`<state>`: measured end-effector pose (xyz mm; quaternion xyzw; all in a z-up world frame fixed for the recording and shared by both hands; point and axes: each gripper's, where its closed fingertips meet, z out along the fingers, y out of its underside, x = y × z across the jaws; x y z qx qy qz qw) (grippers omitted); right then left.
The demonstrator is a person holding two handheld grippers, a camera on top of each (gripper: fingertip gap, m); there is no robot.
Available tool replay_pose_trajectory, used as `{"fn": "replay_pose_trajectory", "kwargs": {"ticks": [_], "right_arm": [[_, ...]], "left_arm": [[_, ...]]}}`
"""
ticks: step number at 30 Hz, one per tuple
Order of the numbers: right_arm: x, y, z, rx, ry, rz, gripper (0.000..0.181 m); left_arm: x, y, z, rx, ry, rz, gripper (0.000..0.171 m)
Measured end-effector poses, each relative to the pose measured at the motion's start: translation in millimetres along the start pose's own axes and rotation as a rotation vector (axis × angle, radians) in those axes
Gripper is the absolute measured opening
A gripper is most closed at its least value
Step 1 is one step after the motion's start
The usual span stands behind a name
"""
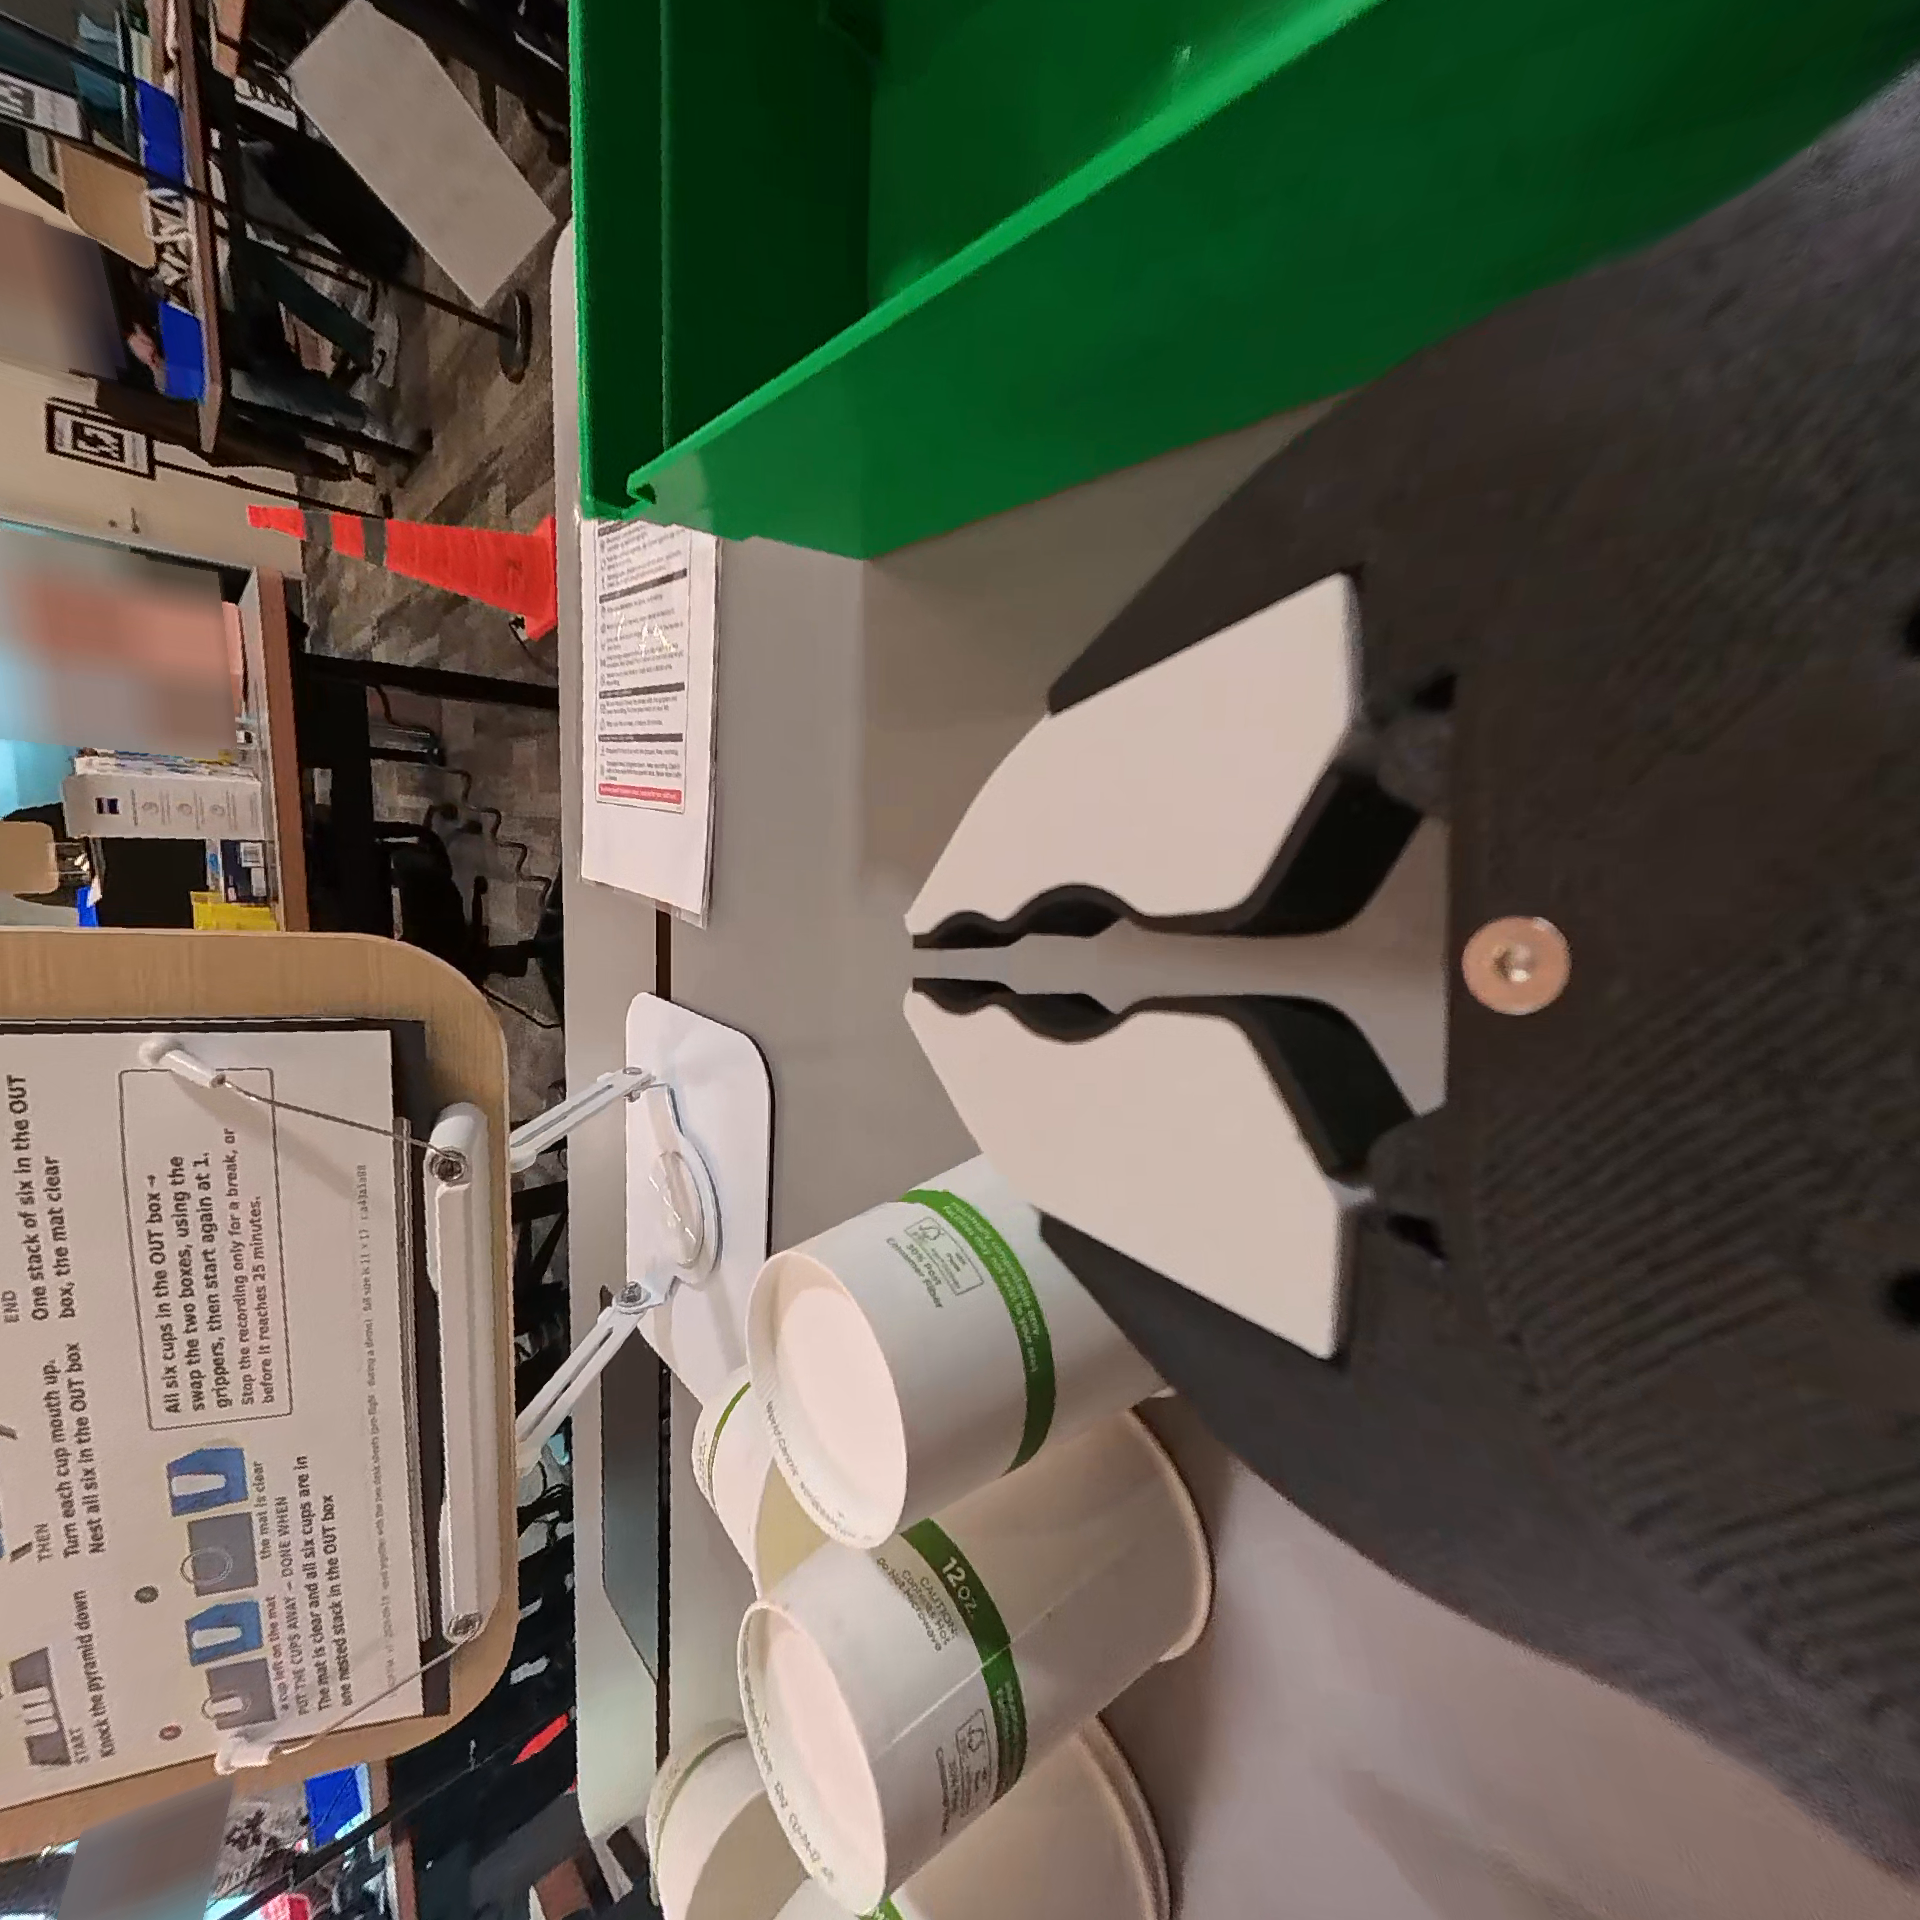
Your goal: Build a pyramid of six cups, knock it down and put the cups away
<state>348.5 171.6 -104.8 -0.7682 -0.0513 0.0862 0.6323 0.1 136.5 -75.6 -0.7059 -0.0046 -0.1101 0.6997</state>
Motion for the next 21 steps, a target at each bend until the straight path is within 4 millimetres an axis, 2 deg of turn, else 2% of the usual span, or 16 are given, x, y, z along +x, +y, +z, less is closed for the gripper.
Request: {"fn": "replay_pose_trajectory", "kwargs": {"ticks": [6, 8, 11, 15, 17, 21], "right_arm": [[15.8, 3.6, -17.7, -0.005, 0.046, -0.025, 0.006], [23.8, 4.7, -26.5, -0.004, 0.068, -0.028, 0.006], [36.5, 6.0, -39.8, -0.002, 0.102, -0.028, 0.006], [51.7, 8.1, -52.1, -0.003, 0.14, -0.015, 0.006], [56.2, 9.7, -54.9, -0.006, 0.148, -0.005, 0.006], [56.9, 13.0, -54.5, -0.019, 0.143, 0.002, 0.006]], "left_arm": [[20.3, 5.9, 20.9, -0.033, 0.041, 0.124, 0.07], [20.2, 4.4, 30.9, -0.028, 0.038, 0.178, 0.071], [12.5, 1.2, 46.2, -0.027, 0.047, 0.133, 0.071], [17.1, 3.9, 61.5, -0.057, 0.141, 0.067, 0.073], [21.6, -0.8, 63.9, -0.032, 0.176, 0.058, 0.073], [31.0, -22.6, 56.2, 0.098, 0.243, 0.037, 0.068]]}}
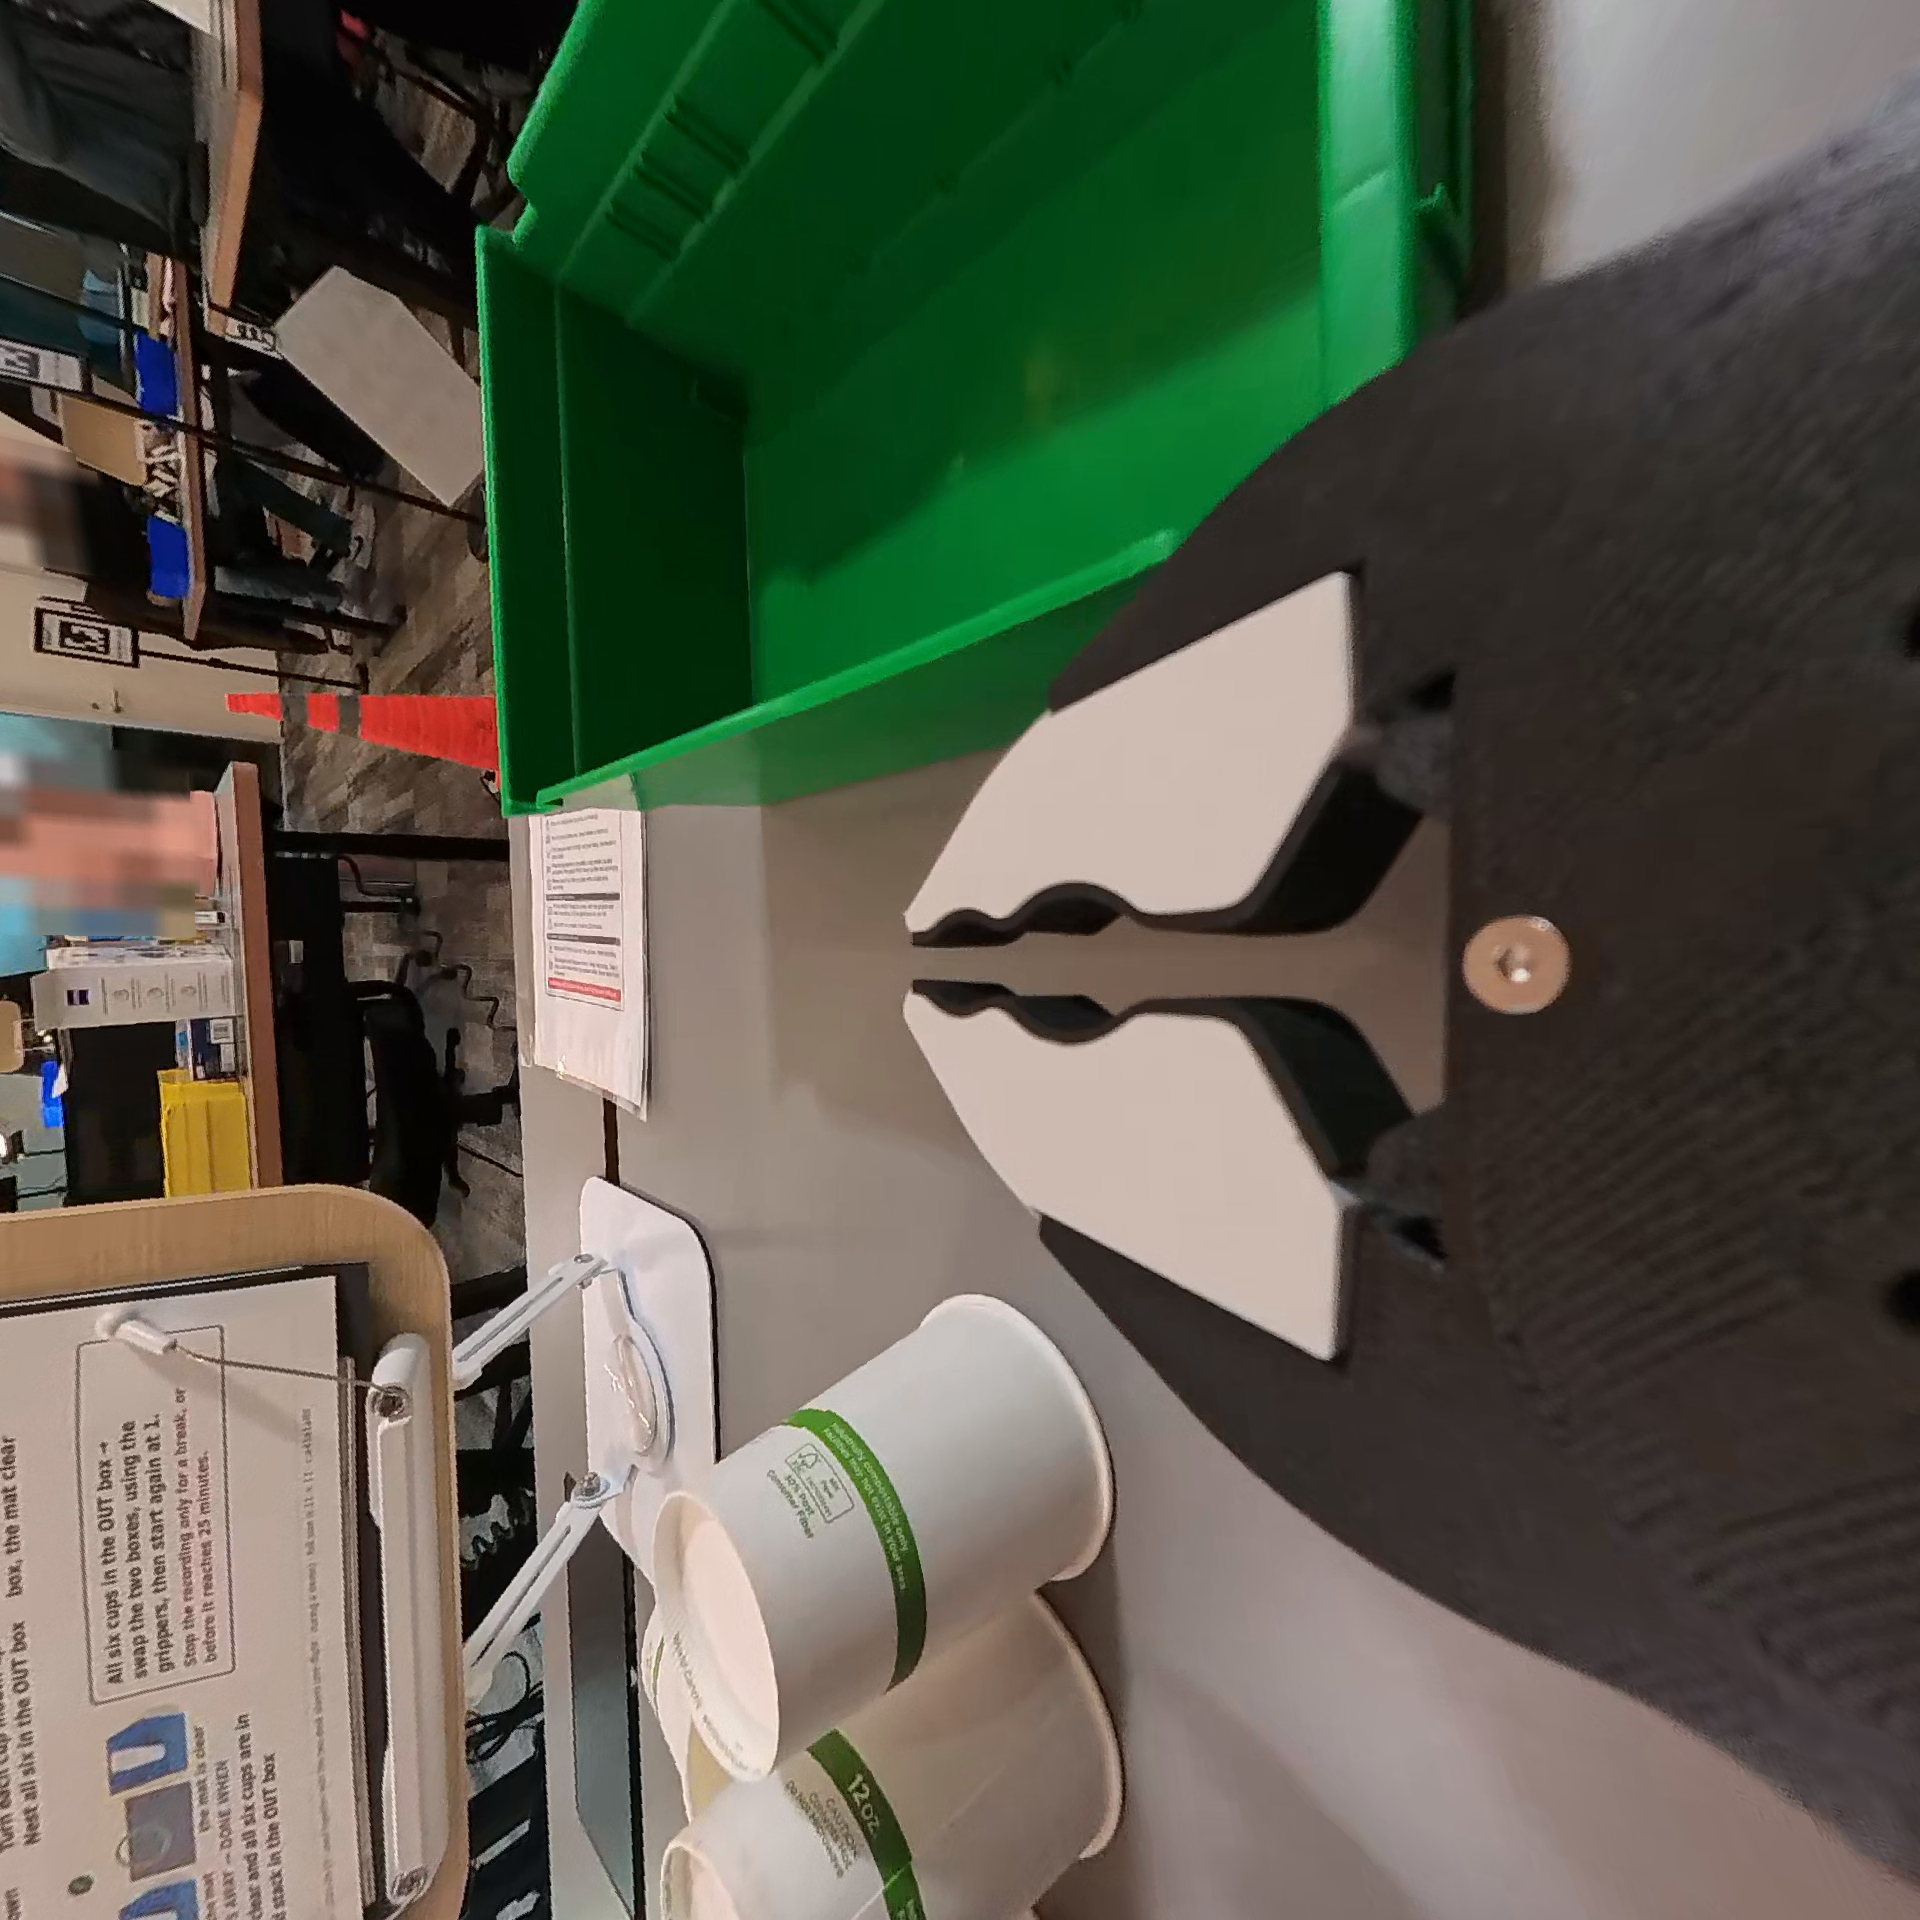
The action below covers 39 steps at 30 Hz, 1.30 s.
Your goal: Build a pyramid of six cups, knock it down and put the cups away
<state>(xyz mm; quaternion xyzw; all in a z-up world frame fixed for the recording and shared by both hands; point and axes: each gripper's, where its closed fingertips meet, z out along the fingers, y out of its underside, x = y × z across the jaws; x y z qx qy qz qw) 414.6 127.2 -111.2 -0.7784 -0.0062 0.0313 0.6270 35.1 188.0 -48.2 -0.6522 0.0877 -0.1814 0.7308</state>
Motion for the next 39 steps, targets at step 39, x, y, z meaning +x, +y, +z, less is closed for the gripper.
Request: {"fn": "replay_pose_trajectory", "kwargs": {"ticks": [39], "right_arm": [[-123.2, -5.6, 12.6, -0.024, -0.492, 0.012, 0.017]], "left_arm": [[-86.6, 20.2, -50.0, -0.104, -0.353, 0.187, 0.061]]}}
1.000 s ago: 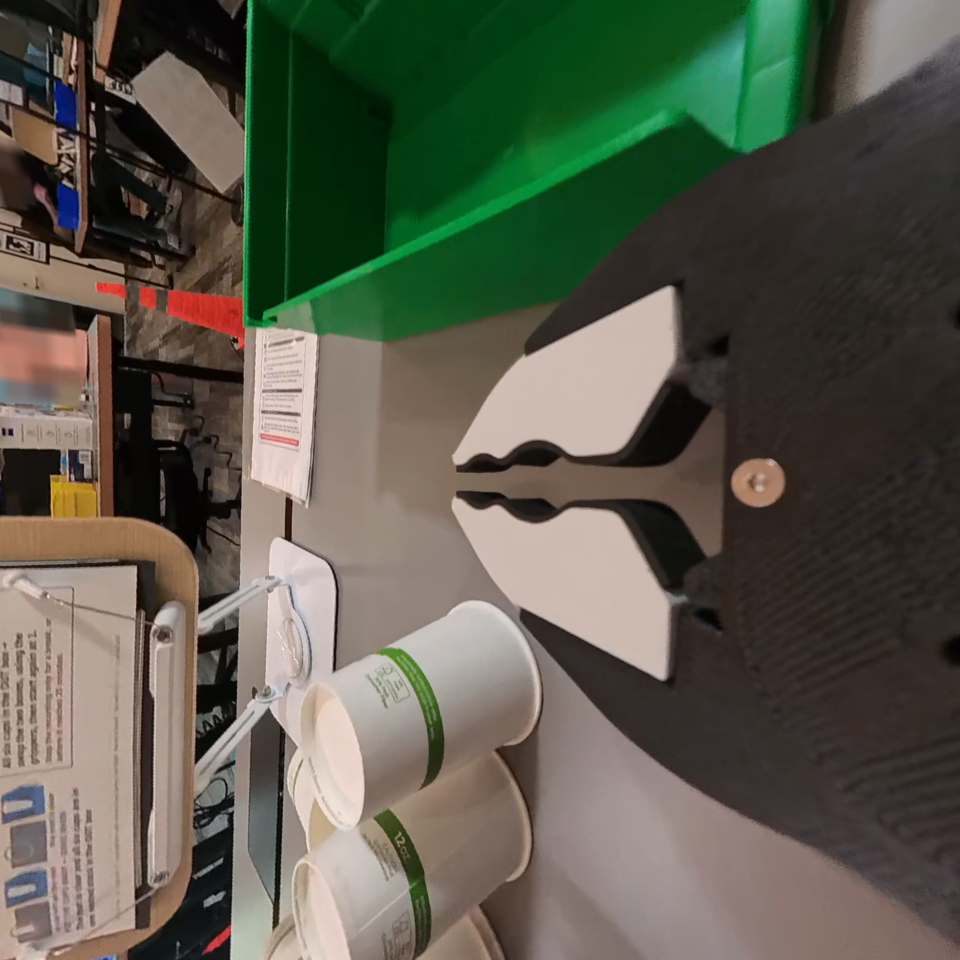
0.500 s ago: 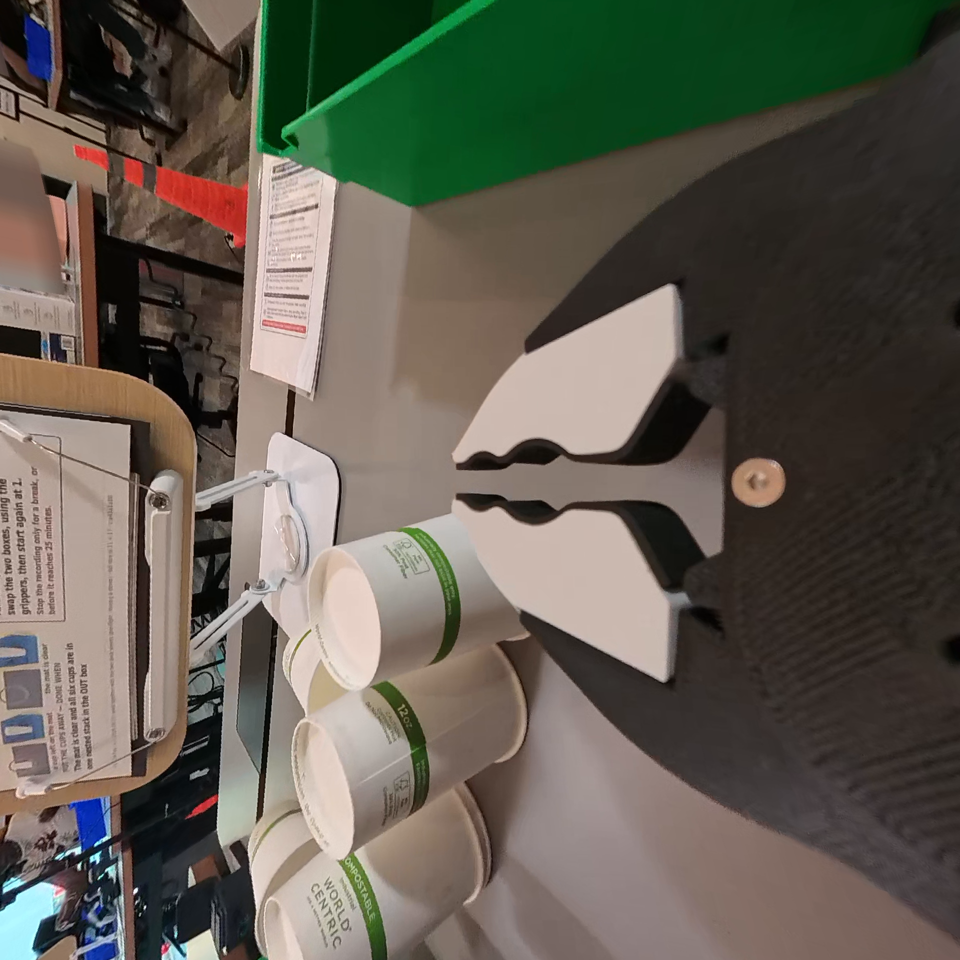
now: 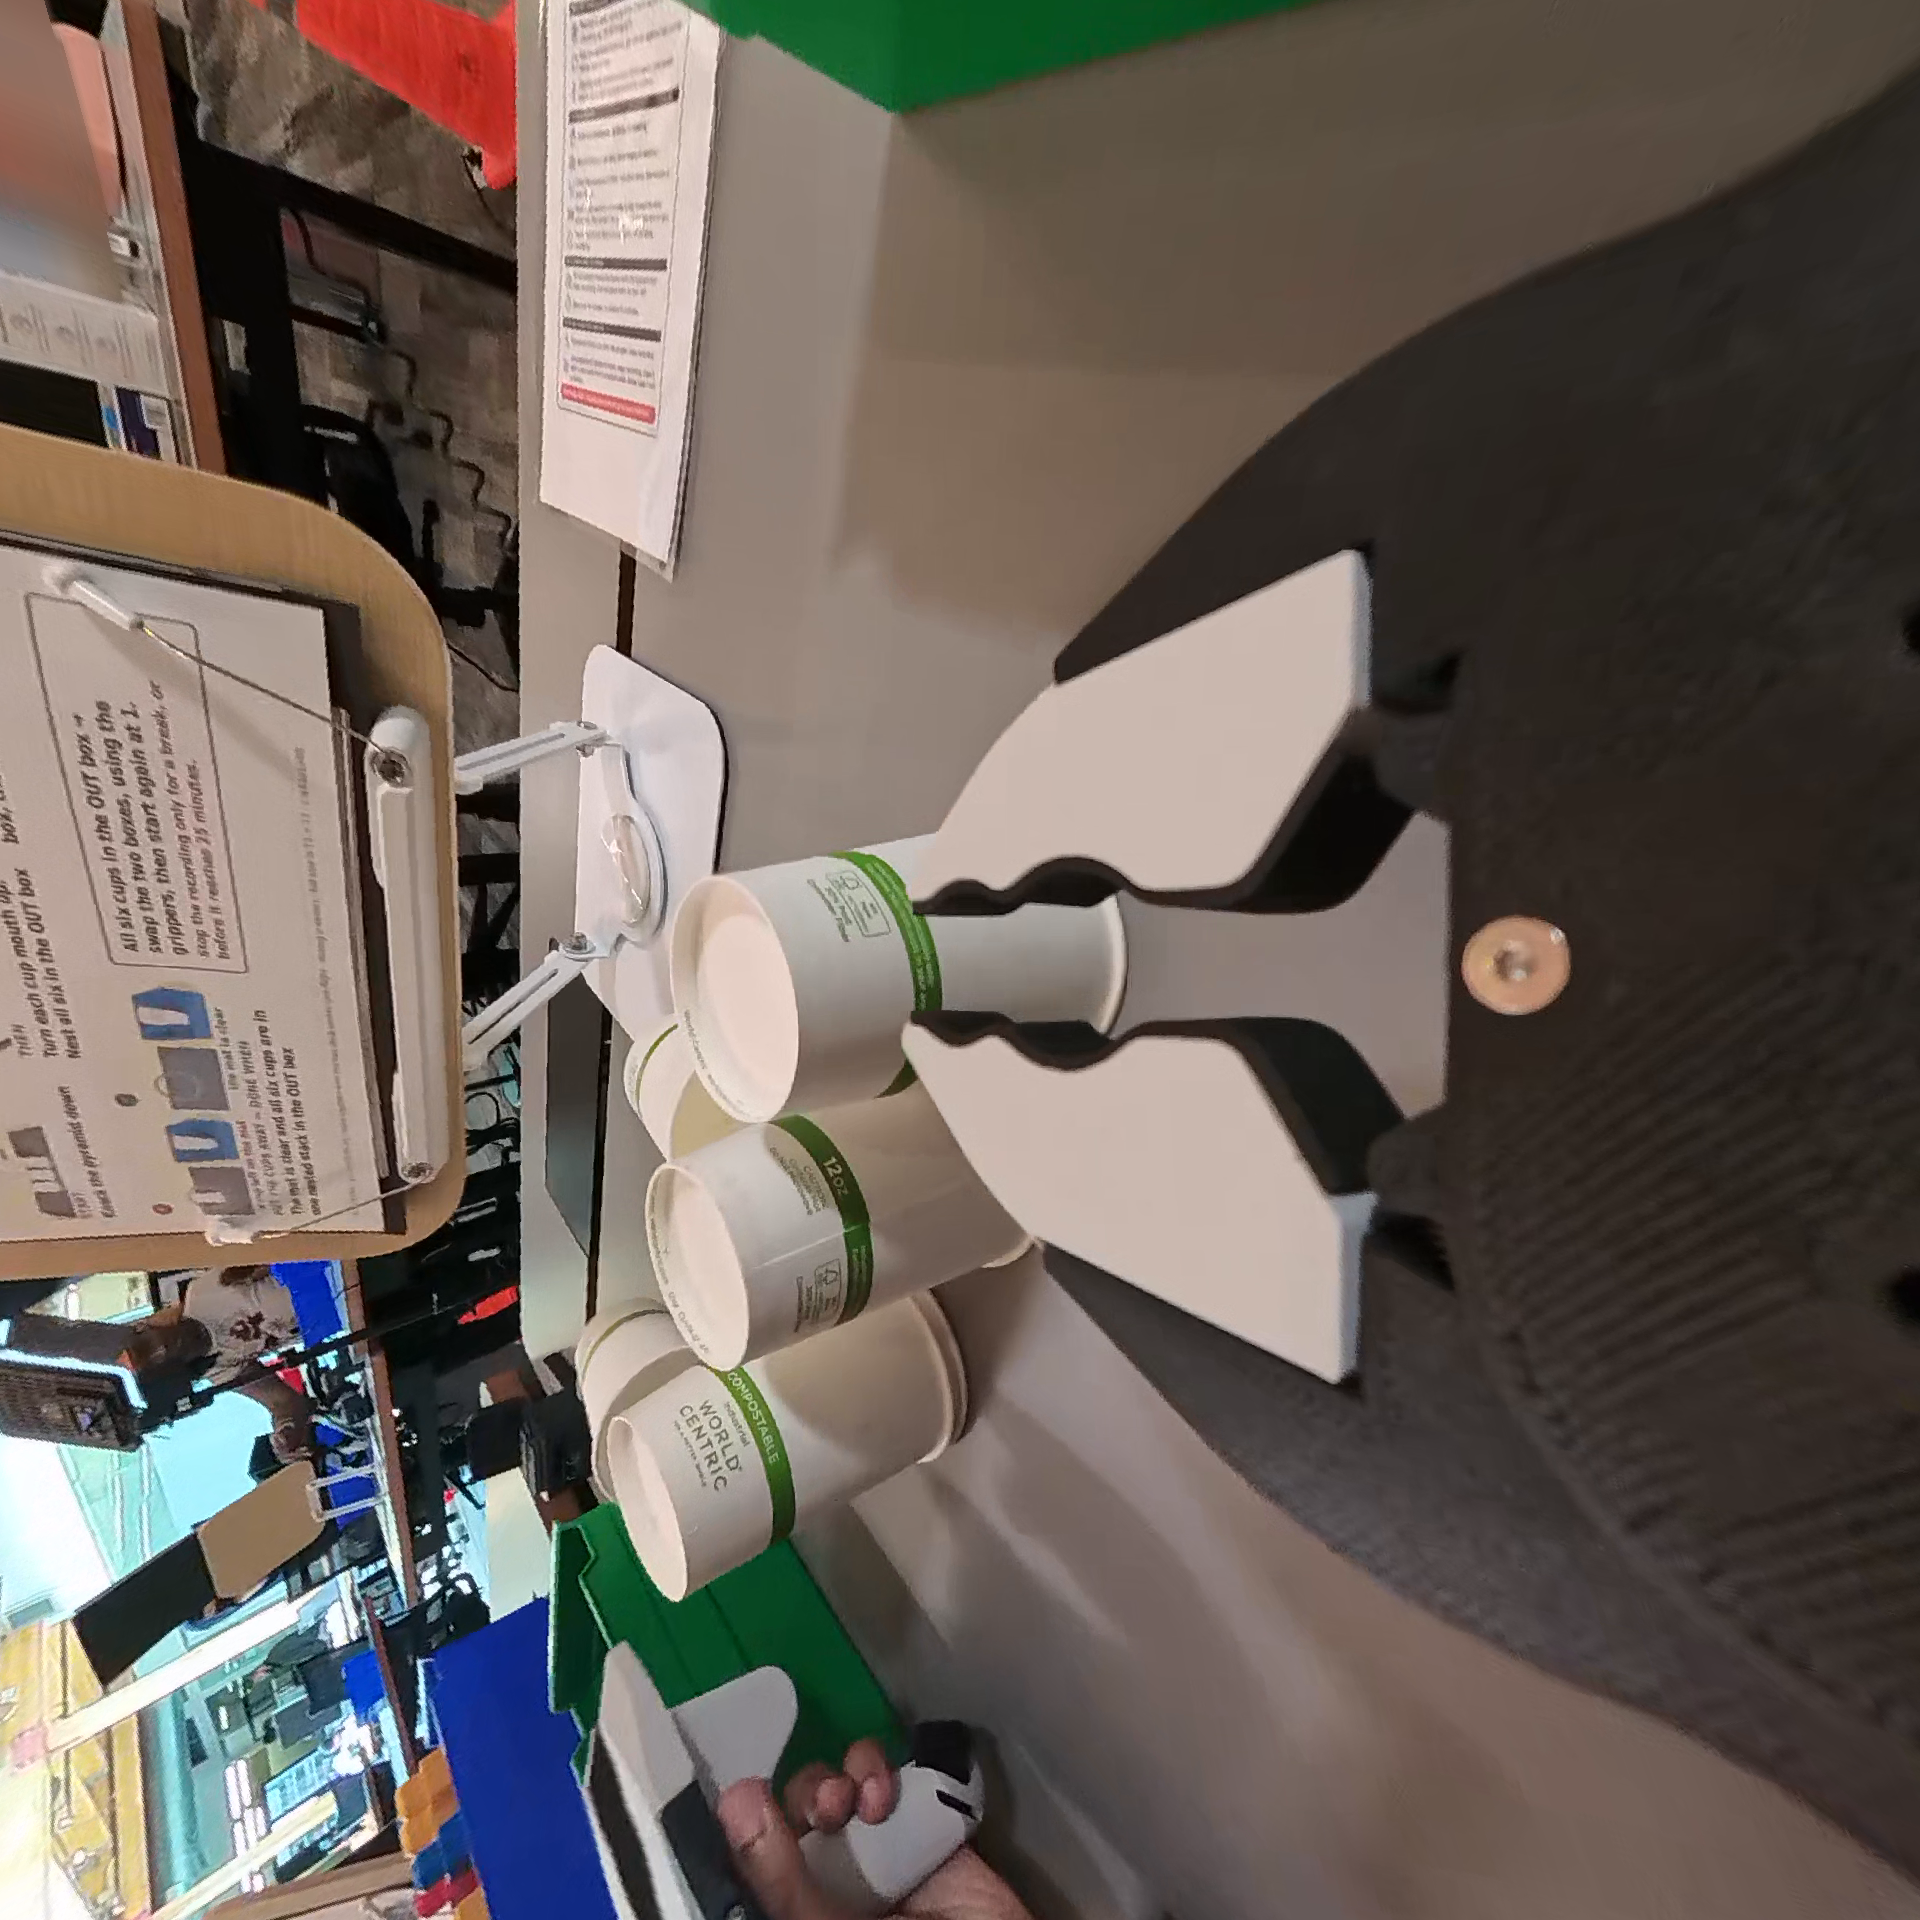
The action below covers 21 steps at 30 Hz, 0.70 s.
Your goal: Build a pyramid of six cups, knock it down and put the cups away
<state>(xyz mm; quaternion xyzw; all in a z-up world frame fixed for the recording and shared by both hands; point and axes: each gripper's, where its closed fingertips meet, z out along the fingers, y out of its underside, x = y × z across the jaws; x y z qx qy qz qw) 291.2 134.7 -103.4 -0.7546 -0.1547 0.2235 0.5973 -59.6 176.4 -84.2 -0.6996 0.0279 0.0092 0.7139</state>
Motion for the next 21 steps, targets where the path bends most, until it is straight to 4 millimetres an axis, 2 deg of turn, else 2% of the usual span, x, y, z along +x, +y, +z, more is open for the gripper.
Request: {"fn": "replay_pose_trajectory", "kwargs": {"ticks": [4, 13, 17, 21], "right_arm": [[0.4, 1.1, -2.7, 0.001, -0.003, 0.02, 0.017], [-18.7, 4.1, -22.7, -0.002, -0.037, -0.084, 0.016], [-21.0, 8.2, -35.0, -0.009, -0.038, -0.107, 0.016], [-27.7, 9.6, -39.5, -0.01, -0.067, -0.091, 0.016]], "left_arm": [[-1.0, -1.6, -1.8, -0.04, 0.001, 0.026, 0.062], [15.1, -32.4, -8.8, -0.088, 0.058, 0.187, 0.059], [25.2, -31.5, 1.1, -0.161, 0.104, 0.351, 0.058], [31.0, -47.2, 23.5, -0.159, 0.123, 0.508, 0.048]]}}
